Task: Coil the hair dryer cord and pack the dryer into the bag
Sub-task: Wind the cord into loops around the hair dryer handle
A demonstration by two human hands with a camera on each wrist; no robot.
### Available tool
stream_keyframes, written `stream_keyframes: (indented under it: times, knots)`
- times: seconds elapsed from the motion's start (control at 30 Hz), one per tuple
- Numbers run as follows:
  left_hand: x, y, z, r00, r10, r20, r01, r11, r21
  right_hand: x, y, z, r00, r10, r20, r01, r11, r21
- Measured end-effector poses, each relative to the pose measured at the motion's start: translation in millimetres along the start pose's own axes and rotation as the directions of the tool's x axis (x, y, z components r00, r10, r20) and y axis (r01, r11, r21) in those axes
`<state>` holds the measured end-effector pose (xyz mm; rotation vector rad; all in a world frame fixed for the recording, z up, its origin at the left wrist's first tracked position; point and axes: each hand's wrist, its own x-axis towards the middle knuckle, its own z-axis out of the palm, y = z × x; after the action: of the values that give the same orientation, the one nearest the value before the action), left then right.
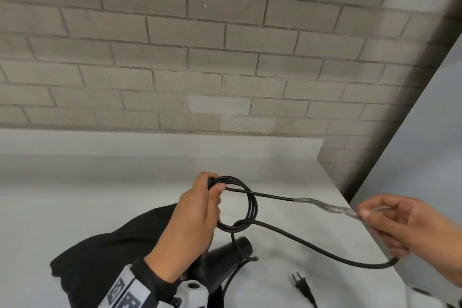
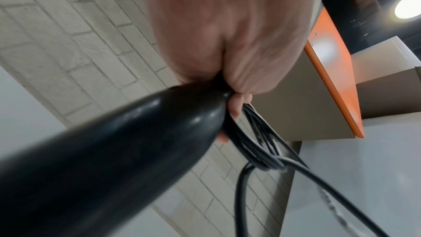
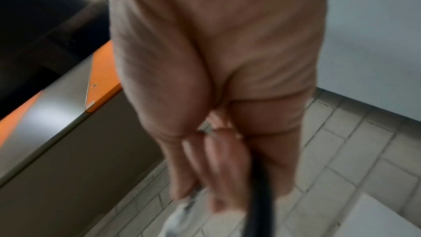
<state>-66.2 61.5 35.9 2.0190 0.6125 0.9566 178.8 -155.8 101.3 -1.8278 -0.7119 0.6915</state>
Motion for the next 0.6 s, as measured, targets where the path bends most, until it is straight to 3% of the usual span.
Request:
stream_keyframes:
  times: [0.07, 0.13, 0.23, 0.3, 0.37, 0.4, 0.43, 0.5, 0.6]
  knots:
    - [0, 4, 7, 1.000, -0.006, 0.004, 0.006, 0.999, 0.038, 5, 6, 2, 0.988, -0.067, -0.142, 0.052, 0.993, -0.106]
    - [1, 4, 9, 1.000, -0.028, -0.007, 0.028, 0.998, 0.052, 11, 18, 19, 0.937, -0.223, -0.268, 0.129, 0.935, -0.330]
    - [4, 3, 9, 0.999, -0.050, -0.018, 0.051, 0.997, 0.065, 11, 42, 65, 0.874, -0.392, -0.287, 0.185, 0.815, -0.549]
    - [4, 6, 9, 0.999, -0.050, -0.016, 0.051, 0.994, 0.097, 4, 44, 105, 0.755, -0.598, -0.270, 0.307, 0.686, -0.660]
    - [4, 8, 10, 0.999, -0.049, -0.007, 0.050, 0.992, 0.114, -6, 35, 137, 0.646, -0.749, -0.147, 0.532, 0.580, -0.617]
    - [3, 9, 10, 0.999, -0.048, -0.004, 0.048, 0.992, 0.118, -12, 27, 149, 0.660, -0.746, -0.091, 0.601, 0.597, -0.532]
    - [3, 9, 10, 0.999, -0.048, -0.004, 0.048, 0.992, 0.121, -16, 20, 159, 0.712, -0.700, -0.044, 0.616, 0.654, -0.438]
    - [4, 8, 9, 0.999, -0.049, -0.007, 0.049, 0.991, 0.125, -18, 16, 175, 0.819, -0.568, 0.084, 0.553, 0.742, -0.380]
    - [5, 6, 6, 0.998, -0.053, -0.015, 0.055, 0.992, 0.115, -13, 21, 176, 0.802, -0.573, 0.167, 0.566, 0.641, -0.518]
